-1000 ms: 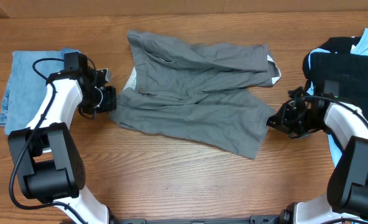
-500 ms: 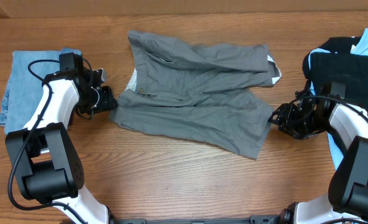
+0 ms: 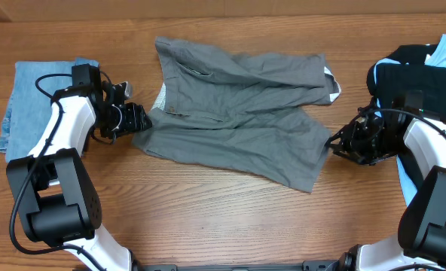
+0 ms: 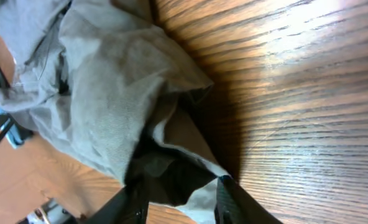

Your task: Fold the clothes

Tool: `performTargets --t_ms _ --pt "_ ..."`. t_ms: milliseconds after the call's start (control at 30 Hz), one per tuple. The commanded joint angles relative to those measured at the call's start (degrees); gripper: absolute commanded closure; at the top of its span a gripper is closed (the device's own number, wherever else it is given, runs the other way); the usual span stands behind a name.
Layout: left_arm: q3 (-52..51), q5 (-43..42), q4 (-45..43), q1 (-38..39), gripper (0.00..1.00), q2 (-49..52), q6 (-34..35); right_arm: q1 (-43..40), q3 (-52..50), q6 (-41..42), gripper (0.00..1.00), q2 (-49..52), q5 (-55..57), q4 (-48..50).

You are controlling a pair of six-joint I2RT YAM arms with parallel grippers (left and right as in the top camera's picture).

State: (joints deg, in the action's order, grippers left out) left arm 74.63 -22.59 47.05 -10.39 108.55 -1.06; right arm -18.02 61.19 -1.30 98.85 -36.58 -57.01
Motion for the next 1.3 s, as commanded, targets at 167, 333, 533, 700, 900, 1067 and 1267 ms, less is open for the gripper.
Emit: performTargets --t_ms 167,333,533,700,900,1067,1267 --pt "0.9 -1.4 -0.2 -0.5 0.38 -0.1 -0.3 0.1 0.7 -3.7 0.2 -0.8 -0.3 2.1" --pt "0.9 -1.4 -0.3 -0.5 0.38 -0.1 -0.3 0.1 0.7 -7.6 0.19 -0.8 -2.8 1.5" --pt "0.9 -1.4 -0.5 -0.5 0.39 -0.1 -0.2 0.1 0.7 -9.5 0.14 -1.5 -3.7 -1.0" --pt "0.9 -1.4 -0.9 -0.5 0.38 -0.1 -0.2 -0.2 0.7 -9.7 0.12 -5.7 -3.4 1.7" --pt "0.9 -1.4 -1.2 -0.5 0.38 -0.1 -0.2 1.5 0.6 -9.9 0.1 -5.6 -1.3 3.1" --pt "0.9 -1.4 -1.2 -0.5 0.38 -0.1 -0.2 3.8 -4.1 -9.9 0.04 -5.5 1.7 9.8" --pt "0.9 -1.4 -1.1 -0.5 0.38 -0.1 -0.2 4.6 -7.6 -5.7 0.57 -5.5 8.9 13.7"
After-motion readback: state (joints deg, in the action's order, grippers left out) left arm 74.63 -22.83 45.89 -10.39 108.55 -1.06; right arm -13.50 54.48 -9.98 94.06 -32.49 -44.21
